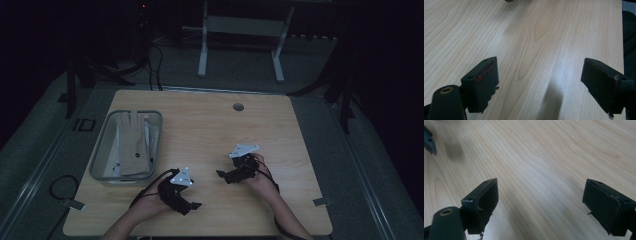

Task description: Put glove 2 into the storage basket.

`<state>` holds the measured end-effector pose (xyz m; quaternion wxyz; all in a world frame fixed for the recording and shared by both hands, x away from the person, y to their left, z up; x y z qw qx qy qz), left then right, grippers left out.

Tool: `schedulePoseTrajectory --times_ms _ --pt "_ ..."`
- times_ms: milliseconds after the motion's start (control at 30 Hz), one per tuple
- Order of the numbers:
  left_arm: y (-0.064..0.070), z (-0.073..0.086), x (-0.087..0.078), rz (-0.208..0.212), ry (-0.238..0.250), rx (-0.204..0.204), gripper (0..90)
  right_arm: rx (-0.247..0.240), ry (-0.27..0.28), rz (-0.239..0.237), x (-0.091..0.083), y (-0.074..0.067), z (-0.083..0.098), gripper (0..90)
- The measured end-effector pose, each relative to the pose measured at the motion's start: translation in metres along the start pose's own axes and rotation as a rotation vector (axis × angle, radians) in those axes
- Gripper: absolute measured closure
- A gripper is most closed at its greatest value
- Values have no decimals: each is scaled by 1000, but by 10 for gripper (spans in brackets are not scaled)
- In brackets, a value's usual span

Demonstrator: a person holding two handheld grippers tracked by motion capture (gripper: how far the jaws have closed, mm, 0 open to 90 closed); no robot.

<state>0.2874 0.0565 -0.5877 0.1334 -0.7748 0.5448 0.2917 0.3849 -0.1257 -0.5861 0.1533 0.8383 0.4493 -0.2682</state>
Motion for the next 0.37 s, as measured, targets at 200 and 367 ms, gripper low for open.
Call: schedulePoseTrajectory --times_ms 200,367 --pt "0 0 2 5 -4 0 148 11 7 18 -7 4 7 131" --pt "-2 1 3 5 0 -8 148 11 21 26 -8 5 7 132"
Point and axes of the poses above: each handheld gripper's, and its own axes: x roughly forward along the jaws, z roughly out of its underside, y roughly to its right, the point moved 6 cm from there along x, roughly forward along the jaws, and after that the axes turned 8 degrees about y, right-handed, at the moved point
